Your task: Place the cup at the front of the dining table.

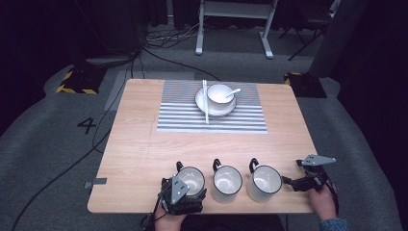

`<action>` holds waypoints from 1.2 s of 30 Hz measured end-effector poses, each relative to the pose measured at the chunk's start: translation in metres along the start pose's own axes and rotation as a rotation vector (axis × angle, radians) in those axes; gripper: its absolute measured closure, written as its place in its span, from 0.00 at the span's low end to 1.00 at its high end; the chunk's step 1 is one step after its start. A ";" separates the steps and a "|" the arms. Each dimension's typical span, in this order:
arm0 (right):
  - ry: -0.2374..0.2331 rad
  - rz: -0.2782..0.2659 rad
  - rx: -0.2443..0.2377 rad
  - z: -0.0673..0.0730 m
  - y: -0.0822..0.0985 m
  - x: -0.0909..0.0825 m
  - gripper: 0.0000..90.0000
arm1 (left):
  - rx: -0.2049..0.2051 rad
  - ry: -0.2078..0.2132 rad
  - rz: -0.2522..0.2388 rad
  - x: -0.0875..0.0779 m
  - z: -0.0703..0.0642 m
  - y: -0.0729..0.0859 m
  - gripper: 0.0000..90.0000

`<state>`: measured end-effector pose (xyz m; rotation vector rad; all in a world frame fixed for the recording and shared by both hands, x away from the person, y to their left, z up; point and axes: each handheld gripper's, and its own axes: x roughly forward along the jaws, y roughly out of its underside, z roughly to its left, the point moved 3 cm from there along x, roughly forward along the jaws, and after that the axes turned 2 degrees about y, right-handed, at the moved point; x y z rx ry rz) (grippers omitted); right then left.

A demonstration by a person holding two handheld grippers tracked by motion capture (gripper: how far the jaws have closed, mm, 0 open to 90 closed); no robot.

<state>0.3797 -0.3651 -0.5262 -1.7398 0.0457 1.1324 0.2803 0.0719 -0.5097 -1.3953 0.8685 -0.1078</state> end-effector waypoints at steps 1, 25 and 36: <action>-0.003 0.002 -0.001 0.000 0.000 0.000 0.00 | -0.005 0.007 0.011 -0.001 0.001 -0.003 0.04; 0.000 0.001 0.000 0.000 0.000 0.000 0.00 | 0.031 0.075 -0.012 -0.026 0.037 -0.075 0.04; -0.002 0.002 -0.001 0.000 0.000 0.000 0.00 | 0.036 0.033 -0.060 -0.017 0.066 -0.105 0.04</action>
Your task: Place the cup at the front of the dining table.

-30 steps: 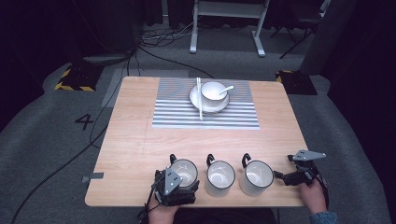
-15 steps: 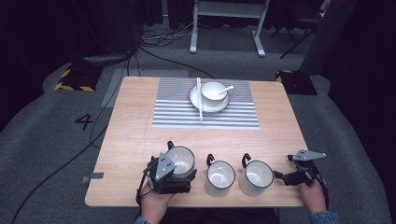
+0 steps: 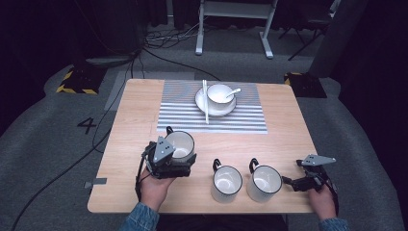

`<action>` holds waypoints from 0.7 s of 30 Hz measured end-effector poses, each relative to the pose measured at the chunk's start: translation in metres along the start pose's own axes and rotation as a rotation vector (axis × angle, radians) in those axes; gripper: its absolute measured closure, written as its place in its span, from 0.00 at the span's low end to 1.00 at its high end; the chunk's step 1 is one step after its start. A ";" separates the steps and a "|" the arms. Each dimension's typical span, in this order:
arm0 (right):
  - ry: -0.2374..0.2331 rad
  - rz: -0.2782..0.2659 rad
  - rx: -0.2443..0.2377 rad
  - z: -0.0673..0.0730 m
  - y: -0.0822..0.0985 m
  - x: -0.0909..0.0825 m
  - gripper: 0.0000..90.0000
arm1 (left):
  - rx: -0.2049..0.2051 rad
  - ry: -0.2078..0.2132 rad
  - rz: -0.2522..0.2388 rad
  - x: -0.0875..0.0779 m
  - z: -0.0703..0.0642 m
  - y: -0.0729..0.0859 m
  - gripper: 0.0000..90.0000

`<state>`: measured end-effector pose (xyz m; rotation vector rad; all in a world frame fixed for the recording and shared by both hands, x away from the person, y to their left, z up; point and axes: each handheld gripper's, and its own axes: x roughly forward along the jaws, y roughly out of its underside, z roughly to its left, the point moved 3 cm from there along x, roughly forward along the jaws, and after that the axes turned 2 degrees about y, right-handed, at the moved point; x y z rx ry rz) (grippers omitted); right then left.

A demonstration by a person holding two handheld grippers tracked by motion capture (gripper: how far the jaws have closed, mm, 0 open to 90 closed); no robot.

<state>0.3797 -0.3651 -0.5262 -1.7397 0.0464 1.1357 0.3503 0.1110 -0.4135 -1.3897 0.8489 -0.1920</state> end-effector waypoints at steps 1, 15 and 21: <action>0.002 -0.002 0.000 0.000 0.000 0.000 0.00 | 0.006 0.003 0.002 0.001 0.002 -0.003 0.04; 0.001 -0.001 0.001 0.000 0.000 0.000 0.00 | -0.075 0.019 -0.032 0.016 0.036 -0.044 0.04; 0.003 0.001 0.009 0.001 -0.001 0.000 0.00 | -0.085 -0.014 -0.025 0.031 0.049 -0.056 0.04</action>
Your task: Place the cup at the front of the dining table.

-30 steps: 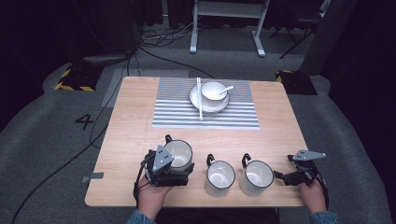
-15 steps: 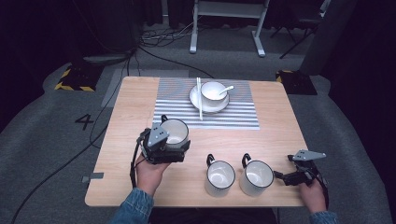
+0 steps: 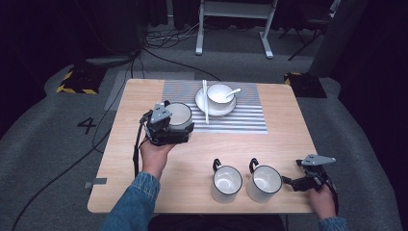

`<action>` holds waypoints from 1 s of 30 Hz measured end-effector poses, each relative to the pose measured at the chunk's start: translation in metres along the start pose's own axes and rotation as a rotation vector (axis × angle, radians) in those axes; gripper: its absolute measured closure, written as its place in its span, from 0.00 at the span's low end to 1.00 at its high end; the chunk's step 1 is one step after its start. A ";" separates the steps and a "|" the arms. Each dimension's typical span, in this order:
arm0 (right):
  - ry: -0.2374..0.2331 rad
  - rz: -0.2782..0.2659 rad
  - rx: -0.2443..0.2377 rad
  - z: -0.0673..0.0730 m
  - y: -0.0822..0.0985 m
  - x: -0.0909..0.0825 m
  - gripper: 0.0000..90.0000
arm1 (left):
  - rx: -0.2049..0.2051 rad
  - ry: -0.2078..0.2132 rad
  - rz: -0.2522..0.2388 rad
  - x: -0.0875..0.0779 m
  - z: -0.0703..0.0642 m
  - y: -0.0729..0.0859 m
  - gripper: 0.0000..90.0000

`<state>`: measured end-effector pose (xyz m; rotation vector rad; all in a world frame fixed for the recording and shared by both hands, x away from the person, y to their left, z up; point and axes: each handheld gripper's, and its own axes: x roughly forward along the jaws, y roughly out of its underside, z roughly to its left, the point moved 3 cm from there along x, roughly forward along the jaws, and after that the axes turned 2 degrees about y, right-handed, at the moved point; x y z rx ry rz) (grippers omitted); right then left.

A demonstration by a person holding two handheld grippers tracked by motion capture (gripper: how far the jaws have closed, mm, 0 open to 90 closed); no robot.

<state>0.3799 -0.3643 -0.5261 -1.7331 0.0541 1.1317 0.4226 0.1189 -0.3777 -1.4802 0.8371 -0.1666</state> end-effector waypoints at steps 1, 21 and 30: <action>-0.001 0.000 -0.006 -0.001 0.000 0.000 0.00 | 0.004 -0.007 0.001 0.005 0.004 -0.004 0.04; 0.000 0.001 -0.006 -0.001 -0.001 0.001 0.00 | 0.022 -0.043 0.011 0.048 0.041 -0.042 0.04; 0.007 0.000 0.004 -0.001 -0.002 0.002 0.00 | 0.008 -0.057 0.004 0.066 0.061 -0.056 0.04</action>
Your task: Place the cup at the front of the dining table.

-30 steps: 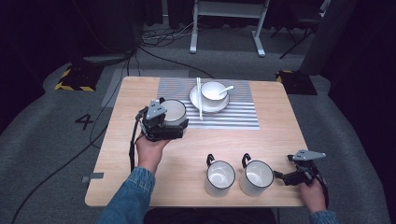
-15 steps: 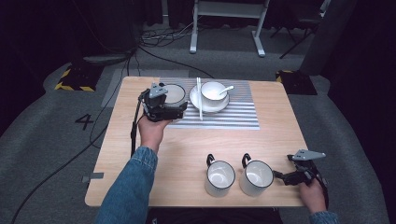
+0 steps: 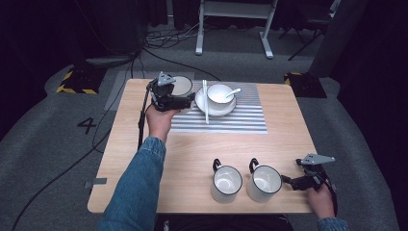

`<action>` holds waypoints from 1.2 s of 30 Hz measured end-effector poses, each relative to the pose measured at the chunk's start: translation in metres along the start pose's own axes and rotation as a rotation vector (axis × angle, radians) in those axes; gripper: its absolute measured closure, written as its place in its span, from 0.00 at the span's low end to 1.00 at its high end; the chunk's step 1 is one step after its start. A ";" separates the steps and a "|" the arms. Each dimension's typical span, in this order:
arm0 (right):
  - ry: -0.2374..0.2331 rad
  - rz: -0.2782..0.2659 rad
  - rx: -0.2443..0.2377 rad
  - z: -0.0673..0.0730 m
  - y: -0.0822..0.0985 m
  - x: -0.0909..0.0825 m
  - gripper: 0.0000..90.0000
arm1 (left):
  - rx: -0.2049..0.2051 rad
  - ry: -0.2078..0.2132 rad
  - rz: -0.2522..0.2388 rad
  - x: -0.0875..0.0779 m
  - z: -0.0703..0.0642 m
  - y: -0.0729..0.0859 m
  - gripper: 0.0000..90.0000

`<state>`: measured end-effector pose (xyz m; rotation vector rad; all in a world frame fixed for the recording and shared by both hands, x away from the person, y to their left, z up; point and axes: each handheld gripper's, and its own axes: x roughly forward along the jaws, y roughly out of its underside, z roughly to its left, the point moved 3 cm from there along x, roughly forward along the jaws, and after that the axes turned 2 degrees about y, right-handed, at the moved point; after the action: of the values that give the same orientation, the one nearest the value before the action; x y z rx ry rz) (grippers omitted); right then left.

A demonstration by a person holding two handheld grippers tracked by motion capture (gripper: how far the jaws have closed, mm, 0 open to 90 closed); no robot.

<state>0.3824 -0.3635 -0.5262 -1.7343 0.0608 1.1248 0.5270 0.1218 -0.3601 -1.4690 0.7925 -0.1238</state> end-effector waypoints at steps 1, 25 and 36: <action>0.000 0.000 -0.001 0.000 0.000 0.000 0.00 | -0.004 -0.004 0.011 0.003 0.002 -0.001 0.04; -0.003 -0.004 0.018 0.001 -0.001 0.000 0.00 | -0.115 -0.119 0.077 0.067 0.053 0.007 0.04; -0.003 -0.002 0.007 0.001 0.000 0.000 0.00 | -0.128 -0.176 0.180 0.088 0.046 0.025 0.04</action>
<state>0.3824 -0.3627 -0.5261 -1.7257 0.0616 1.1245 0.6086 0.1170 -0.4222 -1.4981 0.7957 0.1926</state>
